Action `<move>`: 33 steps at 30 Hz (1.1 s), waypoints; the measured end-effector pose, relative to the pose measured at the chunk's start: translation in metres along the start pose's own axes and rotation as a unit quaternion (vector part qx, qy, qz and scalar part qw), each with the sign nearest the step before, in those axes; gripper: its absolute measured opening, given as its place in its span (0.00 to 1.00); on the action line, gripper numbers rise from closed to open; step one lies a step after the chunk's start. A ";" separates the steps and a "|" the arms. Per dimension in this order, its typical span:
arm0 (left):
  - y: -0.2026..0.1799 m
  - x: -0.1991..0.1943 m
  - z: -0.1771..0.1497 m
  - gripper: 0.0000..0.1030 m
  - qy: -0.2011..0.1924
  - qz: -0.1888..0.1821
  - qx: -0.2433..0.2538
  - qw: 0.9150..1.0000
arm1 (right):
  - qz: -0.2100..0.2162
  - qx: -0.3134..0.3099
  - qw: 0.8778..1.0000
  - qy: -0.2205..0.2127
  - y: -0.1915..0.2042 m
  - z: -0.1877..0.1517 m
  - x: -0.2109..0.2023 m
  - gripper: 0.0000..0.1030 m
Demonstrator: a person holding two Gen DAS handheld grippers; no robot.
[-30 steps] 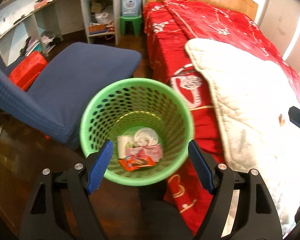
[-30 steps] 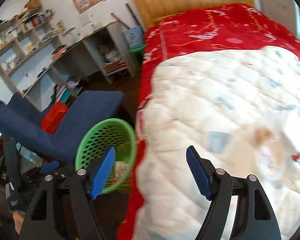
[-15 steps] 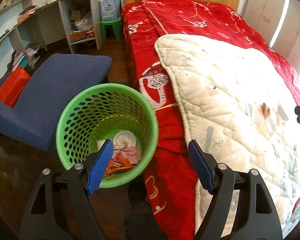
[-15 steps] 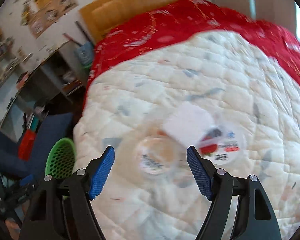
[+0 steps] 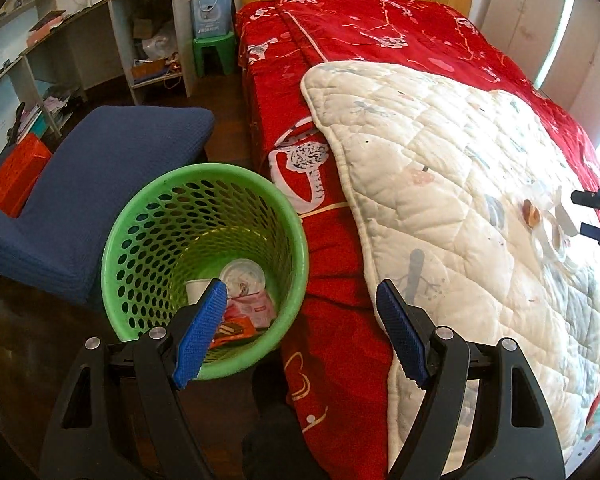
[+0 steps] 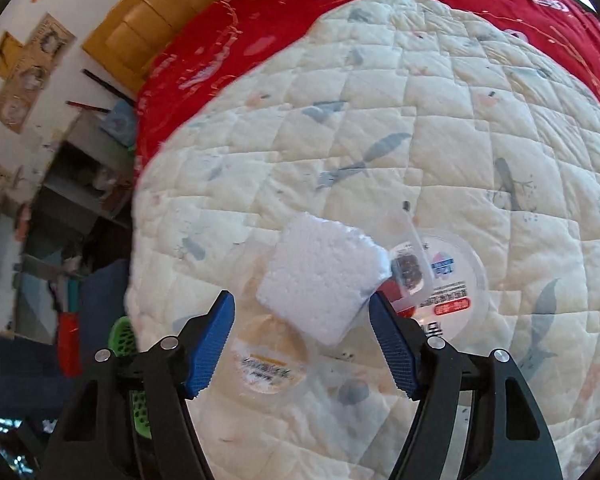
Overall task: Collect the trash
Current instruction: 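Reach the right tool to the white foam block and close on it, then grasp the clear round lid with the left tool while the right tool holds the foam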
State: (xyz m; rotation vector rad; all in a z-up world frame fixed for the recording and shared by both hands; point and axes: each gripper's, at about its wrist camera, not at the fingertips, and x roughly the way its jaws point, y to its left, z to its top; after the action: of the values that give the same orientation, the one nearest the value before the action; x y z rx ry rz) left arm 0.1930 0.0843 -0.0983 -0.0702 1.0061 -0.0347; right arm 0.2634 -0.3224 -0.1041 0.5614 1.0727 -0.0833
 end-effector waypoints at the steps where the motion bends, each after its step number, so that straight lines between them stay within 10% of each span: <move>1: 0.001 0.001 0.000 0.74 0.001 -0.001 -0.002 1.000 | 0.000 0.003 1.000 0.000 -0.001 0.002 0.002 0.66; 18: -0.022 0.005 -0.003 0.74 0.005 -0.014 0.029 0.999 | 0.009 0.053 0.999 0.001 -0.010 0.007 0.014 0.58; 33: -0.159 0.009 -0.001 0.74 0.015 -0.131 0.140 0.981 | 0.034 -0.026 0.999 -0.024 -0.028 -0.018 -0.057 0.58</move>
State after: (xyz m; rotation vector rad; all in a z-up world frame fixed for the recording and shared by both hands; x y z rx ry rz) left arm 0.1972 -0.0744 -0.0949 0.0566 1.0083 -0.4196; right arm 0.2118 -0.3490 -0.0730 0.5462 1.0045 -0.0097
